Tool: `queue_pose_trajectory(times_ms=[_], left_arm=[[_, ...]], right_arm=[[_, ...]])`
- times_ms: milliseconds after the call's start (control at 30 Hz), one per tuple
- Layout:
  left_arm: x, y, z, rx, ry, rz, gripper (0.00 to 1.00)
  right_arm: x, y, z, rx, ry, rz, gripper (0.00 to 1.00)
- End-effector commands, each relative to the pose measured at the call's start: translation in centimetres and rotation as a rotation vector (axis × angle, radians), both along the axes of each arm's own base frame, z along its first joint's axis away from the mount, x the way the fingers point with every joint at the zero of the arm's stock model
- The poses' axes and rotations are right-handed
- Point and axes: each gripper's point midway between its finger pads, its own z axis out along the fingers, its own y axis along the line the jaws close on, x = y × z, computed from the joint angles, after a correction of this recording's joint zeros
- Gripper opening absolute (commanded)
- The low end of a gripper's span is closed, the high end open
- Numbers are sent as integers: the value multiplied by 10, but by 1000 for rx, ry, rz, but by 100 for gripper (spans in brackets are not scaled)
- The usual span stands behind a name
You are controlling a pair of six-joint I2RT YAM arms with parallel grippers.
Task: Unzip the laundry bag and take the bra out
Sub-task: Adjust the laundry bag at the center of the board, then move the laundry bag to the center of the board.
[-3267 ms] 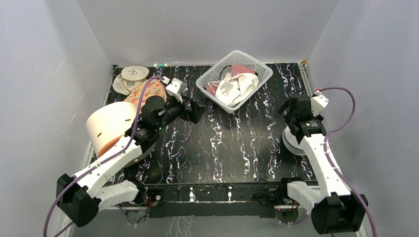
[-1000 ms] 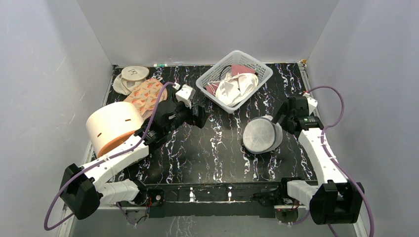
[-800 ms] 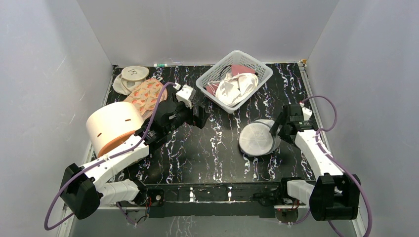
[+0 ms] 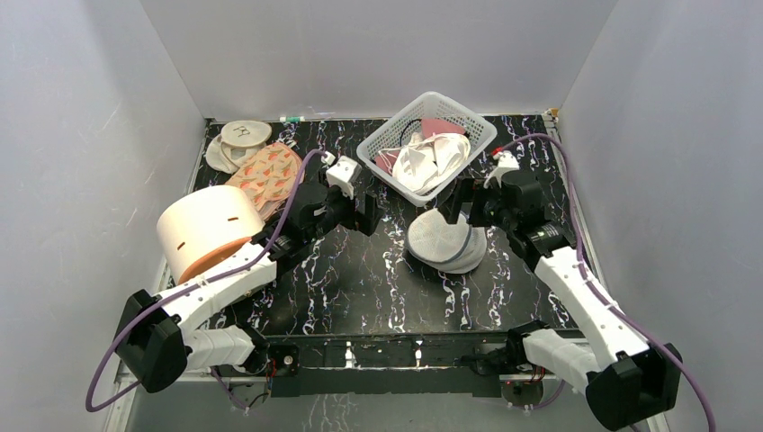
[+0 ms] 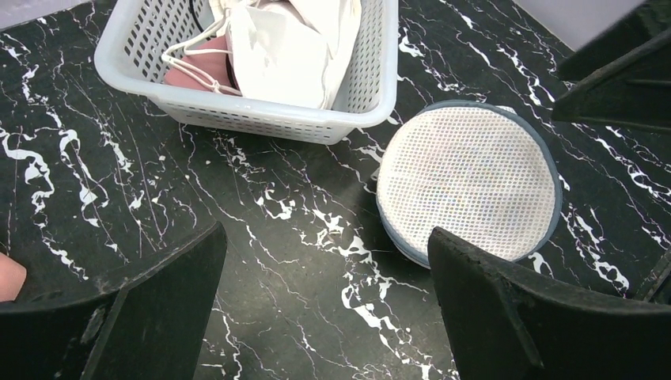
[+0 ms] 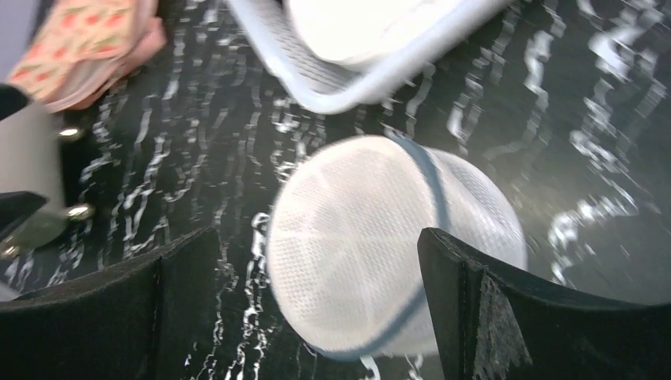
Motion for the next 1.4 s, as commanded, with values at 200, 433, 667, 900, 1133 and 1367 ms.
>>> queue_pose_trajectory(times_ms=[200, 433, 667, 900, 1133, 1367], left_arm=[[-2, 5, 33, -42, -81, 10, 98], [-2, 0, 32, -40, -70, -9, 98], [0, 2, 27, -25, -61, 3, 98], [1, -2, 18, -13, -43, -9, 98], [2, -3, 16, -7, -44, -12, 98], [-3, 1, 27, -11, -65, -18, 98]], right_arm=[[31, -18, -34, -88, 61, -137, 98], [21, 3, -61, -38, 116, -23, 94], [17, 33, -74, 65, 152, 110, 62], [8, 68, -65, 127, 121, 339, 34], [-19, 124, -58, 135, 121, 712, 30], [-13, 150, -43, 147, 116, 950, 30]])
